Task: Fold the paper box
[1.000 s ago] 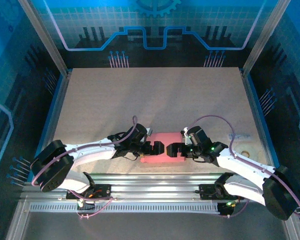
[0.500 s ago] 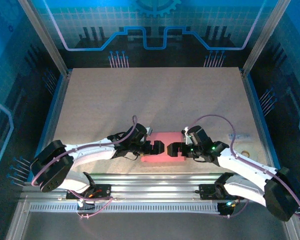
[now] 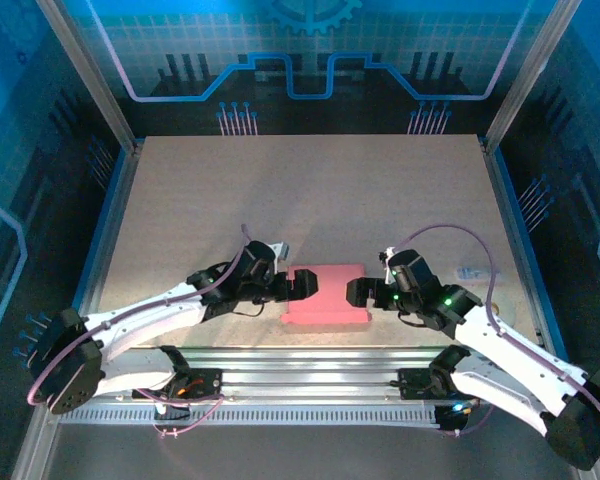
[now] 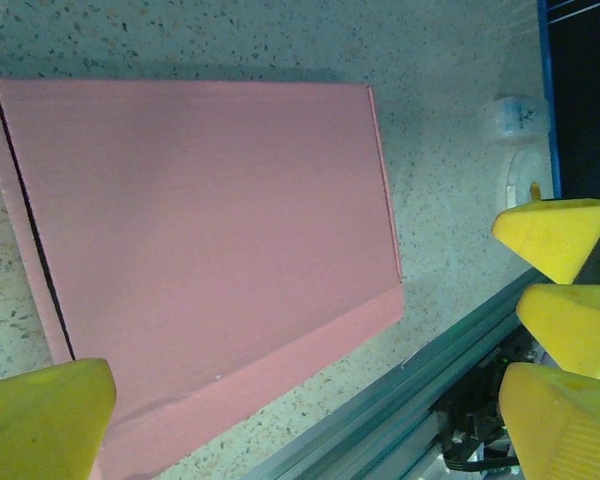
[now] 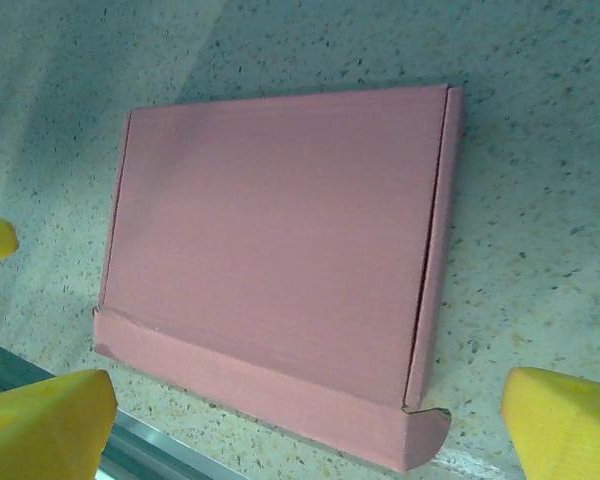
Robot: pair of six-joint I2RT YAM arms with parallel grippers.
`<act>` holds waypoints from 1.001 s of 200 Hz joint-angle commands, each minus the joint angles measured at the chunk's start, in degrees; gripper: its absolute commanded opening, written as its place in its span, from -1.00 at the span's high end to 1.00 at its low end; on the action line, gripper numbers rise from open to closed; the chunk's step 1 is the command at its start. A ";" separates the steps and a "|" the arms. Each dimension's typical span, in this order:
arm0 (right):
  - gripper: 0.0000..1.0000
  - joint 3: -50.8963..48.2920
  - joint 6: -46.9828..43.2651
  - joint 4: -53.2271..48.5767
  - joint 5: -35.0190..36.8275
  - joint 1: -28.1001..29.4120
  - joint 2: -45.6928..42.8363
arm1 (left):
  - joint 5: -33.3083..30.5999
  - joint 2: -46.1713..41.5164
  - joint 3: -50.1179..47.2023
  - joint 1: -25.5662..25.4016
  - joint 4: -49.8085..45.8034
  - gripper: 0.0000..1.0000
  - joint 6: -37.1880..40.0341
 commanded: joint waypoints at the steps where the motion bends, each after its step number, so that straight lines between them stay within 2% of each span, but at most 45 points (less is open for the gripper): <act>1: -1.00 1.25 -1.75 -2.24 2.03 -0.59 -1.38 | -1.39 -1.86 -2.05 0.40 -1.85 -0.99 -1.23; 23: -1.00 0.81 -6.07 0.03 -1.47 -0.33 -1.22 | -3.05 -3.89 -4.10 0.25 -1.49 -0.99 -3.40; 53: -1.00 1.72 -8.47 -2.95 1.33 -0.32 0.39 | -5.09 -6.85 -8.64 0.14 4.57 -0.99 -4.99; 106: -1.00 2.72 -13.77 -4.60 -0.67 -0.40 0.85 | -8.33 -5.93 -8.29 -0.33 3.92 -0.99 -5.19; 138: -1.00 2.34 -14.01 -5.13 -1.83 -0.42 0.94 | -10.39 -6.25 -8.36 -1.01 2.41 -0.99 -4.96; 200: -1.00 0.59 -7.96 -4.77 1.20 -0.50 -0.34 | -6.47 -4.78 -8.01 -1.08 0.52 -0.99 -2.37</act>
